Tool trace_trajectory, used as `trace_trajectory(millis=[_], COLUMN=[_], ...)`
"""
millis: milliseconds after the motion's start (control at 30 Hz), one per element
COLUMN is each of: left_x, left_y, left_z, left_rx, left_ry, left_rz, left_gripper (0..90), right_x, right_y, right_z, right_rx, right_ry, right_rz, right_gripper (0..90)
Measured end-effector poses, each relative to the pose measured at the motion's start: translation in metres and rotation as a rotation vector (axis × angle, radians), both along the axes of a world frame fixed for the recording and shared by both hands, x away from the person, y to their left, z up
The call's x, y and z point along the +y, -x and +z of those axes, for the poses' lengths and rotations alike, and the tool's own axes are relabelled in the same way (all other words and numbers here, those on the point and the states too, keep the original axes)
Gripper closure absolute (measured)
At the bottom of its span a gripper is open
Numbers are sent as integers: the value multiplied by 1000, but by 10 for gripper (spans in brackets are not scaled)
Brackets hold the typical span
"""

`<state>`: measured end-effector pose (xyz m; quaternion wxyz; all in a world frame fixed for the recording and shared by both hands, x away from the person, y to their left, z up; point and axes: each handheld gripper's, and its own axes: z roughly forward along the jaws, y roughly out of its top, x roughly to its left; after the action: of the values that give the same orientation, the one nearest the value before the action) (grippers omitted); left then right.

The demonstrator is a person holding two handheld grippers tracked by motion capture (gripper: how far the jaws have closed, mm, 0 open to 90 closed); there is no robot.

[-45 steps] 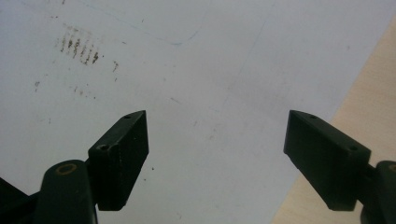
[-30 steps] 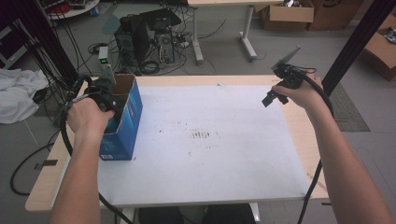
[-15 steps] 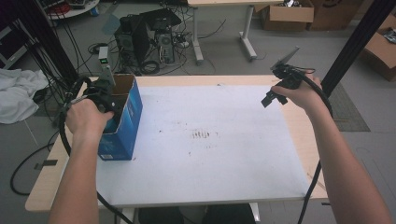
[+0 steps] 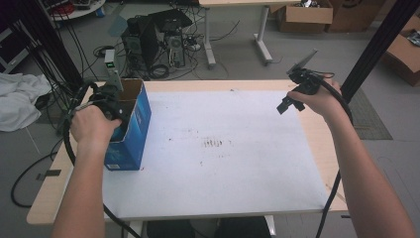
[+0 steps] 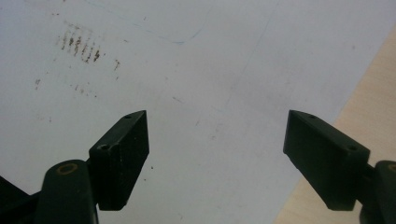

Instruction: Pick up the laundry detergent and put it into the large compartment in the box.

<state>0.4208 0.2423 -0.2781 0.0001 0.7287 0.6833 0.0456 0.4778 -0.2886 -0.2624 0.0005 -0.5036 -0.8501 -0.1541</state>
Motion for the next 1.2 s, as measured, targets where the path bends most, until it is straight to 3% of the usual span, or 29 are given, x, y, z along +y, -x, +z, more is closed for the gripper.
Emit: trace_trajectory(millis=[133,667,900,1200], left_x=[-1,-8,-16,-37], left_y=[1,7,11,18], left_z=[4,30,49,67], left_rx=[-5,-23,-45,-52], left_ry=[2,-26,-47,-48], left_rz=[0,-14,-46,-133], left_gripper=[326,285,245,161], right_x=[-1,-1,0,1], right_y=[0,1,2,3], right_z=[0,3,5,6], right_rx=[1,-6,-10,-8], right_ry=[-2,-7,-9,-8], right_rz=[-3,-1,1,-1], right_gripper=[227,226,227,226])
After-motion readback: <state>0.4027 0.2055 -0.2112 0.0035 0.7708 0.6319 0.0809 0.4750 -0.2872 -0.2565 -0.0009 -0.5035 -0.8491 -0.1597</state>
